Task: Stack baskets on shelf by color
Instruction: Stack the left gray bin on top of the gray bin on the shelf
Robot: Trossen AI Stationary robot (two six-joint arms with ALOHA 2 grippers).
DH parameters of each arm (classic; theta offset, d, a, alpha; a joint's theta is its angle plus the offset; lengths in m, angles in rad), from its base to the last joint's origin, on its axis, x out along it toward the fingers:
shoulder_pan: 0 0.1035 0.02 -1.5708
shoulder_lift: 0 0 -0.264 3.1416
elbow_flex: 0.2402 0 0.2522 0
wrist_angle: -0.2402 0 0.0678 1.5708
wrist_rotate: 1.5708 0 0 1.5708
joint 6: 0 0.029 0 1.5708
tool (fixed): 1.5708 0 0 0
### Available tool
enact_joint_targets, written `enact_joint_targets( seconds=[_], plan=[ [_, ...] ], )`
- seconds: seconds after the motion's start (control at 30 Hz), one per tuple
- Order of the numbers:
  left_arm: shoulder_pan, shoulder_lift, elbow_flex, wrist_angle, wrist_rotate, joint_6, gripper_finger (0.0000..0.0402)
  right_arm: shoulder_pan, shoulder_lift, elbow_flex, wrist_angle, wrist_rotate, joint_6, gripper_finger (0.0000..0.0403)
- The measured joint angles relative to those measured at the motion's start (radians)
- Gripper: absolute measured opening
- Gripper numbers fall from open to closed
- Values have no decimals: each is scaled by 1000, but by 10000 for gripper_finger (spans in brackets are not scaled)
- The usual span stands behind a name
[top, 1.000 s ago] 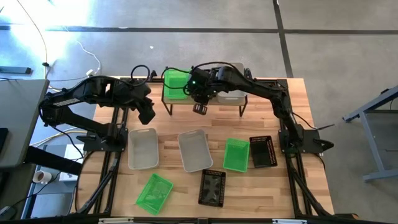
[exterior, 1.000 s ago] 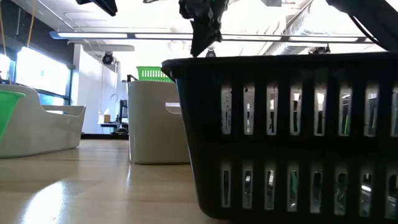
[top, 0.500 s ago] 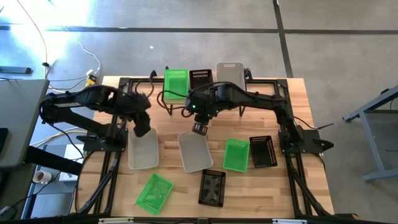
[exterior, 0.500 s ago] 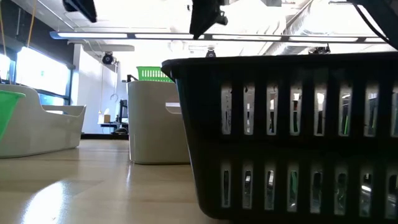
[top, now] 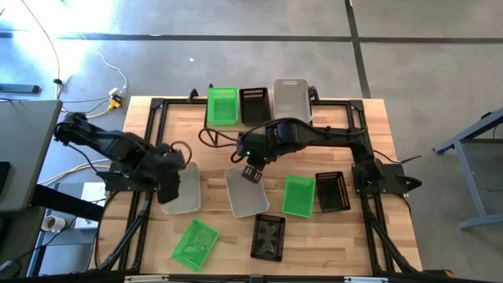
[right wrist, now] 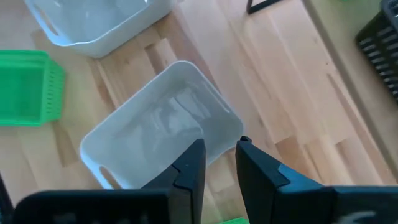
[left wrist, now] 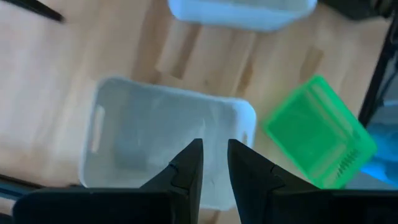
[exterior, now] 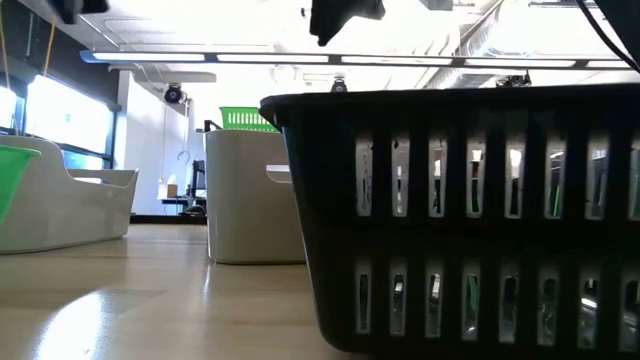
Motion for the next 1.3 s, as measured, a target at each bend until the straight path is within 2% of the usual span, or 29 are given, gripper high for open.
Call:
enact_joint_targets(
  seconds=[0.13,0.23,0.5,0.73,0.87,1.3],
  plan=[
    [-115,0,-24,0,4,-102,65,25,0,0,13,2,41,75],
    [-183,0,-38,1,-3,-250,65,44,0,0,35,2,72,75],
    [-286,0,-143,1,10,-558,72,82,0,0,107,2,76,75],
    [-325,0,-253,0,66,-817,115,86,0,0,110,-2,-6,75],
    [-326,0,-303,2,61,-1012,135,85,0,0,110,-5,-58,75],
    [-326,0,-488,67,19,-1379,140,85,0,0,107,-23,-175,75]
  ],
)
